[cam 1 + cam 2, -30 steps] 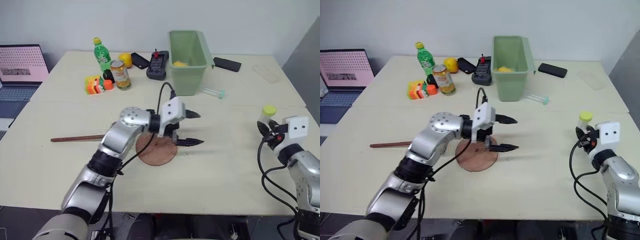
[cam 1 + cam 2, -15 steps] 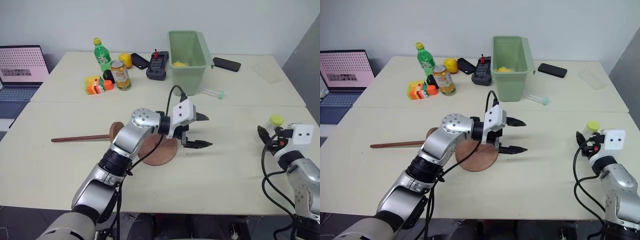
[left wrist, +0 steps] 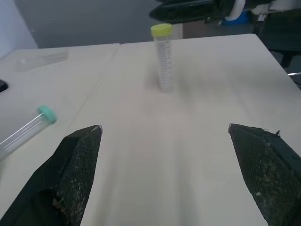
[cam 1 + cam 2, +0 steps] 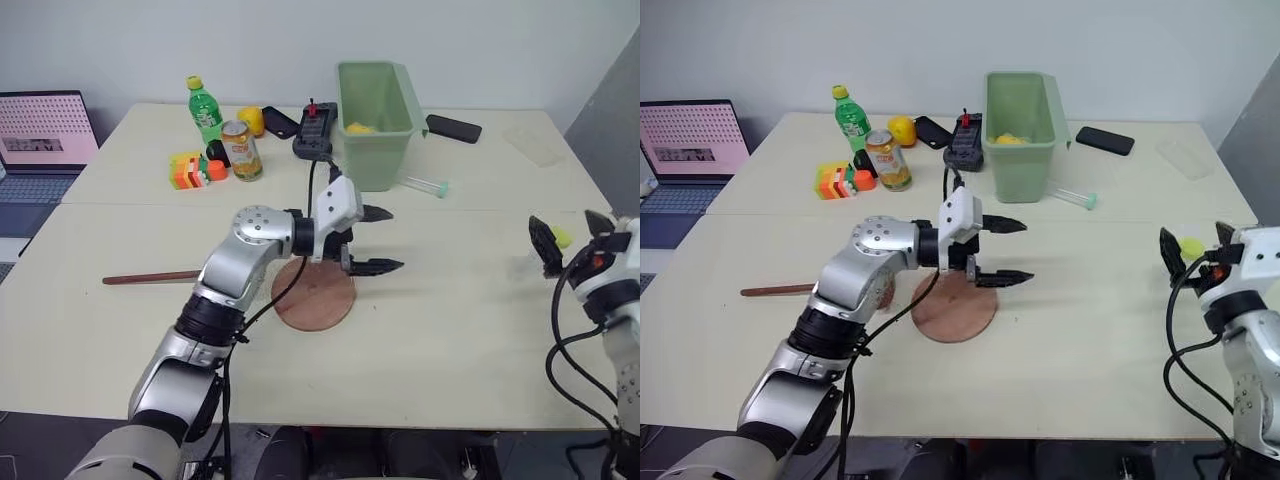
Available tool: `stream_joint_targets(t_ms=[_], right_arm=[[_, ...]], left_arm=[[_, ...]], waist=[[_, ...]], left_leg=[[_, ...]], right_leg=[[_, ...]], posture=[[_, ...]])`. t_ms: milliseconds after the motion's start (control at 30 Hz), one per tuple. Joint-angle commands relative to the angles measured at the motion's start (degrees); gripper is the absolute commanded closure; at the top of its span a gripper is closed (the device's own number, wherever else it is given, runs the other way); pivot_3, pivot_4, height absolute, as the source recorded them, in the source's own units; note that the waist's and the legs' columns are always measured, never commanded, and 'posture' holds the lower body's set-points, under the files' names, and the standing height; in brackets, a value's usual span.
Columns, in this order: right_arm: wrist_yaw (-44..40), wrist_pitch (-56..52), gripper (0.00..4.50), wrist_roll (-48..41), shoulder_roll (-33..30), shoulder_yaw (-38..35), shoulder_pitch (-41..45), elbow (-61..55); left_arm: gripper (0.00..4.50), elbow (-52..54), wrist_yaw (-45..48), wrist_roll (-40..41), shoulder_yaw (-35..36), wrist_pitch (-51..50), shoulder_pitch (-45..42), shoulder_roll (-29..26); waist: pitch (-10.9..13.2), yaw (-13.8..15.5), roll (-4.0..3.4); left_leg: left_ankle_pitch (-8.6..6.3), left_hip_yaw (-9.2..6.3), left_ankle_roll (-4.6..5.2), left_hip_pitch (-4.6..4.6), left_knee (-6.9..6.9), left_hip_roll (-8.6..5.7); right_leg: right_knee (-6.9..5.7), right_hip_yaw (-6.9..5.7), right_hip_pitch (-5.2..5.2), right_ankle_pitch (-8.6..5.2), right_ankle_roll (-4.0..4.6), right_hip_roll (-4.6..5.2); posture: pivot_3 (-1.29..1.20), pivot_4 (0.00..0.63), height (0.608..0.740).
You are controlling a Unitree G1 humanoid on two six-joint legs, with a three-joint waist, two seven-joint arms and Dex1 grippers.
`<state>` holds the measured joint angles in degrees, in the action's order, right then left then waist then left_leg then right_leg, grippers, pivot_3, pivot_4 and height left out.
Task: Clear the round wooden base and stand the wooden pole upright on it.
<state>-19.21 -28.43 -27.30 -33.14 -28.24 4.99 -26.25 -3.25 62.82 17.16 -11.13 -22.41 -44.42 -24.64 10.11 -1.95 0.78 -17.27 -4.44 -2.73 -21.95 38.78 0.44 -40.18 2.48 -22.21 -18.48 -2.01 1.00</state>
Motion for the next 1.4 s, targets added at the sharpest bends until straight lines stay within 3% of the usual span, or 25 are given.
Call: stream_joint_targets(t_ms=[33, 167, 267, 400, 533, 700, 900, 1400], right_arm=[[-7.42, -4.24, 0.03, -5.89, -7.44, 0.27, 1.7, -6.32], [-15.91, -10.42, 0.03, -15.79, -13.87, 4.15, 2.66, -10.95], [-17.44, -13.45, 0.03, -21.11, -15.4, 5.73, 4.42, -12.09], [-23.1, -15.88, 0.03, -25.01, -16.27, 16.51, 11.39, -14.53], [-25.94, -15.37, 0.03, -22.24, -13.99, 26.47, 17.61, -13.64], [-26.92, -13.94, 0.03, -18.65, -12.08, 31.13, 20.65, -11.54], [-29.42, -13.69, 0.03, -17.32, -11.8, 33.47, 21.19, -11.58], [-31.31, -15.02, 0.03, -17.75, -12.31, 33.32, 20.28, -13.94]], left_arm=[[0.0, 4.23, 2.54, 2.34, 6.79, -0.1, -0.88, -7.64], [0.0, 3.82, 9.73, 1.79, 9.67, -0.32, 1.53, -20.54], [0.0, 2.93, 12.19, 1.01, 9.95, 0.18, 3.21, -25.91], [0.0, -2.43, 17.5, -4.69, 10.66, 6.86, 8.2, -38.33], [0.0, -8.67, 19.75, -10.23, 9.13, 15.91, 12.98, -45.47], [0.0, -12.94, 19.1, -14.8, 6.64, 21.53, 13.48, -45.3], [0.0, -17.85, 21.87, -18.92, 1.29, 22.34, 6.21, -41.87], [0.0, -30.36, 24.82, -29.13, -7.63, 28.82, -2.97, -35.47]], waist=[[0.0, -0.05, 0.0], [0.01, -0.21, -0.01], [0.02, 0.06, 0.0], [0.16, 0.12, 0.09], [0.26, 0.01, 0.14], [0.32, 0.69, 0.2], [0.35, 0.45, 0.25], [0.35, -0.07, 0.25]], left_leg=[[0.0, -0.02, 0.0, 0.01, -0.01, 0.03], [-0.01, -0.07, 0.02, 0.02, -0.06, 0.15], [-0.03, -0.15, 0.05, 0.0, -0.08, 0.17], [-0.04, -0.16, 0.07, -0.01, -0.02, 0.06], [-0.05, -0.21, 0.08, -0.01, -0.04, 0.16], [-0.05, -0.21, 0.08, -0.18, 0.0, 0.05], [-0.05, -0.18, 0.09, -0.2, 0.04, 0.03], [-0.05, -0.27, 0.09, -0.2, 0.03, 0.11]], right_leg=[[0.0, -0.03, 0.01, 0.0, 0.0, -0.03], [0.09, -0.12, 0.04, 0.0, 0.01, -0.18], [0.13, -0.16, 0.04, 0.0, 0.01, -0.18], [0.15, -0.16, 0.09, 0.0, 0.01, -0.05], [0.19, -0.23, 0.04, 0.0, 0.02, -0.11], [0.21, -0.33, -0.02, 0.0, 0.02, 0.0], [0.18, -0.38, -0.02, 0.0, 0.01, 0.0], [0.12, -0.33, -0.11, 0.0, 0.01, -0.08]], posture=[[0.0, 0.15, 0.74], [0.0, 0.15, 0.74], [0.0, 0.15, 0.74], [0.0, 0.15, 0.74], [0.0, 0.15, 0.74], [0.0, 0.15, 0.74], [0.0, 0.15, 0.74], [0.0, 0.15, 0.74]])
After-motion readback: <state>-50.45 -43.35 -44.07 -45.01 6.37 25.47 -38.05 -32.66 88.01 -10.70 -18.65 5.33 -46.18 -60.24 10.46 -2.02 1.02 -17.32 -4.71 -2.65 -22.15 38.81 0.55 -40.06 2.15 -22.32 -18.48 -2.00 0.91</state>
